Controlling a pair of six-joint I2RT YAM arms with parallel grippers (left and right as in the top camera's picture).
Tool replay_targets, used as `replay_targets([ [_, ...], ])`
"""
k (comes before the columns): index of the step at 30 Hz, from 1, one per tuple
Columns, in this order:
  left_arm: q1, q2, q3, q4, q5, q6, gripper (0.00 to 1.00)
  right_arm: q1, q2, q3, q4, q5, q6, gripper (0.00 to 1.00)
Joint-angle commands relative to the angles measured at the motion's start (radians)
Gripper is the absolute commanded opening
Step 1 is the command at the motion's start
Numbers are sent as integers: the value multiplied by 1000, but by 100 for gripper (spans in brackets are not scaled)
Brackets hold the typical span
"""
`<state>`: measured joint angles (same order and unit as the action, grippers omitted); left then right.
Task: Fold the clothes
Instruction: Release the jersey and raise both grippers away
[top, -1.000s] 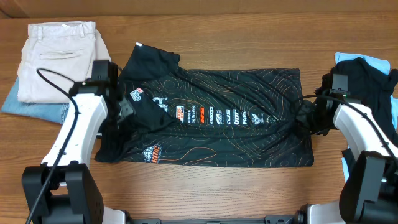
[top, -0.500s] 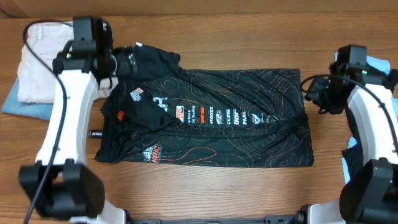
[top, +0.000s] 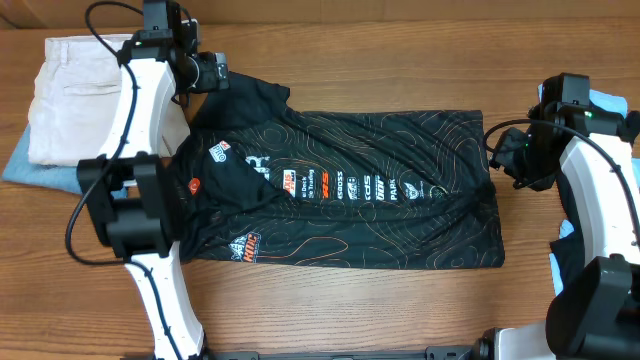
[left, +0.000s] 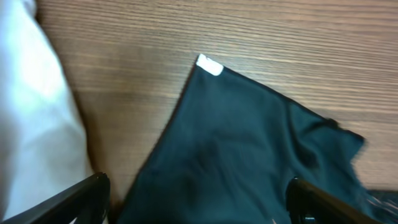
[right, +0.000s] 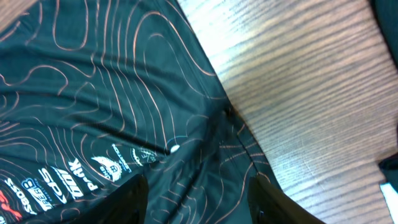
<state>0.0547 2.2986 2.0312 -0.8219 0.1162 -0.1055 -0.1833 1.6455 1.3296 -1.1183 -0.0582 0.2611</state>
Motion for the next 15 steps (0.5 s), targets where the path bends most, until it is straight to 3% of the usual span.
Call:
replay_targets([
  [1,18,58,54,33,7,34,94,-2,-5,19,-5,12,-7,56],
  [15,23,184,53,90,66,69,86,-2,-5,19,-10,12,0,56],
])
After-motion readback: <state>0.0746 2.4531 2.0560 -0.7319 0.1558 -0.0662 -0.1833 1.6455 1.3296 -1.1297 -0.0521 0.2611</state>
